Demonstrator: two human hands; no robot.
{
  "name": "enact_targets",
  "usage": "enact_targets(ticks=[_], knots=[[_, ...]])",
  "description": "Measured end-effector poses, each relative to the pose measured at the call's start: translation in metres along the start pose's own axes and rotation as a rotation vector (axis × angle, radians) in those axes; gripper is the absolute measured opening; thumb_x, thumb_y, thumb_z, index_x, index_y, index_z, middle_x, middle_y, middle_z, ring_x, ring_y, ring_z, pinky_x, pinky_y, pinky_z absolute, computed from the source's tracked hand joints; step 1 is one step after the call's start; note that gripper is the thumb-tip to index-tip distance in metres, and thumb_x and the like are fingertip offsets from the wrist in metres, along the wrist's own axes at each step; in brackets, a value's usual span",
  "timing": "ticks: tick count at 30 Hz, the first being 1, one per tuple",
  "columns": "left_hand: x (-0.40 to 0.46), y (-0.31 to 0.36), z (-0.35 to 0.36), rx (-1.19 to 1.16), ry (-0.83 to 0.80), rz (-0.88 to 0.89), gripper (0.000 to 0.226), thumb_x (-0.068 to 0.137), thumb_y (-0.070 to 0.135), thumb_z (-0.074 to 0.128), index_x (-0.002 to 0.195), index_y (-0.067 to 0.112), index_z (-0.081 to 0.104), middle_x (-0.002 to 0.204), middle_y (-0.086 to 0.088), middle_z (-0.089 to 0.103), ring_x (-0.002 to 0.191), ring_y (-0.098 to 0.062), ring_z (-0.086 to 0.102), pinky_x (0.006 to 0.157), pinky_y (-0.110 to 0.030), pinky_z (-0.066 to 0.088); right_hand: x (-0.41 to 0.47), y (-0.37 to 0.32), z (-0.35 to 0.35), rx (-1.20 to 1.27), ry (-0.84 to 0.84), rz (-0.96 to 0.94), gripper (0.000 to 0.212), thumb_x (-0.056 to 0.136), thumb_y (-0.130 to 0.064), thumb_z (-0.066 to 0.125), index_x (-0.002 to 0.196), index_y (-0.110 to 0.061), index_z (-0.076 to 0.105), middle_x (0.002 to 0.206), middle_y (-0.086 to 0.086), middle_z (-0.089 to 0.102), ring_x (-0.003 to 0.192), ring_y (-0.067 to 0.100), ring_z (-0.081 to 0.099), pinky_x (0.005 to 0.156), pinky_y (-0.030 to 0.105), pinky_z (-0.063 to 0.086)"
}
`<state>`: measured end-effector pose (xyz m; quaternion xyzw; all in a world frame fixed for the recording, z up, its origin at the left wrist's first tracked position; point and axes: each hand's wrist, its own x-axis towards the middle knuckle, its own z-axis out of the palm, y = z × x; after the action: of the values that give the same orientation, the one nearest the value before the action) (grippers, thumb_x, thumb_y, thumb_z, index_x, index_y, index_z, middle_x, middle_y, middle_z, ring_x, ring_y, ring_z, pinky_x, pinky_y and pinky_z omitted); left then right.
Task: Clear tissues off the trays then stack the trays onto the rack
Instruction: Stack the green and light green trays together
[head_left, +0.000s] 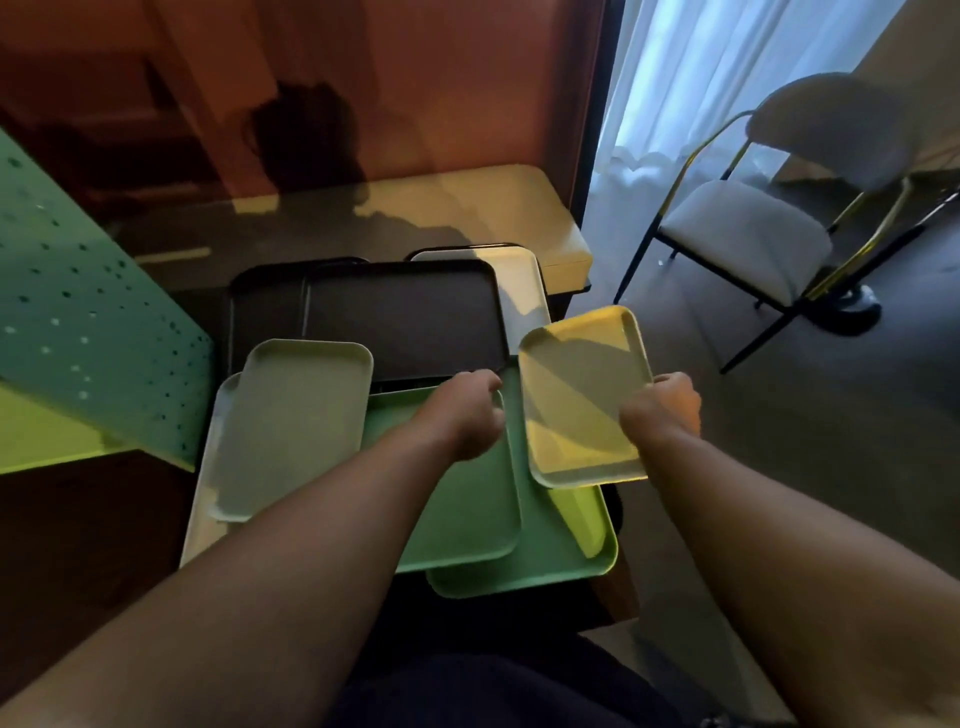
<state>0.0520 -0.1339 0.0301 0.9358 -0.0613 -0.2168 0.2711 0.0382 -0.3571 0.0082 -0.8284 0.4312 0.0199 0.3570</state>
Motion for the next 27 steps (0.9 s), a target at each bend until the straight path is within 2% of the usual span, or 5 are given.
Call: enact_targets(ticks=[6, 11, 15, 19, 27], knots=[[0.011, -0.016, -0.024, -0.14, 0.125, -0.138, 0.054, 0.093, 0.029, 0.056, 0.144, 0.014, 0.046, 0.138, -0.012, 0.057, 0.119, -0.03, 0.058, 0.099, -0.041, 0.048, 0.014, -0.055, -0.023, 0.18, 0.107, -0.078, 0.023, 0.094, -0.017, 0.058, 0.114, -0.017, 0.049, 0.123, 0.013, 0.058, 0.1, 0.03, 0.059, 0.084, 0.045, 0.053], [-0.004, -0.058, -0.042, -0.336, 0.312, -0.246, 0.066, 0.092, 0.052, 0.052, 0.146, 0.014, 0.041, 0.139, -0.012, 0.053, 0.12, -0.029, 0.056, 0.099, -0.044, 0.048, -0.028, -0.101, 0.027, 0.291, -0.103, -0.158, 0.014, 0.098, -0.018, 0.048, 0.111, -0.015, 0.05, 0.113, 0.014, 0.062, 0.102, 0.03, 0.062, 0.092, 0.05, 0.055], [-0.026, -0.121, -0.063, -0.326, 0.454, -0.352, 0.029, 0.093, 0.03, 0.047, 0.114, 0.016, 0.062, 0.111, -0.01, 0.066, 0.094, -0.029, 0.063, 0.08, -0.039, 0.053, -0.096, -0.119, 0.099, 0.29, -0.335, -0.203, 0.018, 0.101, -0.019, 0.048, 0.118, -0.013, 0.052, 0.109, 0.012, 0.061, 0.097, 0.026, 0.06, 0.083, 0.044, 0.054], [-0.057, -0.191, -0.071, -0.192, 0.419, -0.509, 0.017, 0.093, 0.015, 0.037, 0.089, 0.016, 0.054, 0.091, -0.008, 0.058, 0.075, -0.024, 0.055, 0.059, -0.032, 0.038, -0.155, -0.116, 0.158, 0.193, -0.441, -0.193, 0.013, 0.1, -0.022, 0.05, 0.111, -0.016, 0.055, 0.101, 0.004, 0.061, 0.086, 0.018, 0.057, 0.07, 0.037, 0.049], [-0.063, -0.243, -0.087, 0.053, 0.349, -0.424, 0.021, 0.093, 0.006, 0.042, 0.109, 0.011, 0.054, 0.112, -0.011, 0.052, 0.091, -0.029, 0.056, 0.073, -0.04, 0.05, -0.199, -0.099, 0.202, -0.082, -0.382, -0.228, 0.013, 0.096, -0.027, 0.058, 0.106, -0.018, 0.058, 0.101, 0.002, 0.064, 0.085, 0.019, 0.061, 0.072, 0.039, 0.053]])
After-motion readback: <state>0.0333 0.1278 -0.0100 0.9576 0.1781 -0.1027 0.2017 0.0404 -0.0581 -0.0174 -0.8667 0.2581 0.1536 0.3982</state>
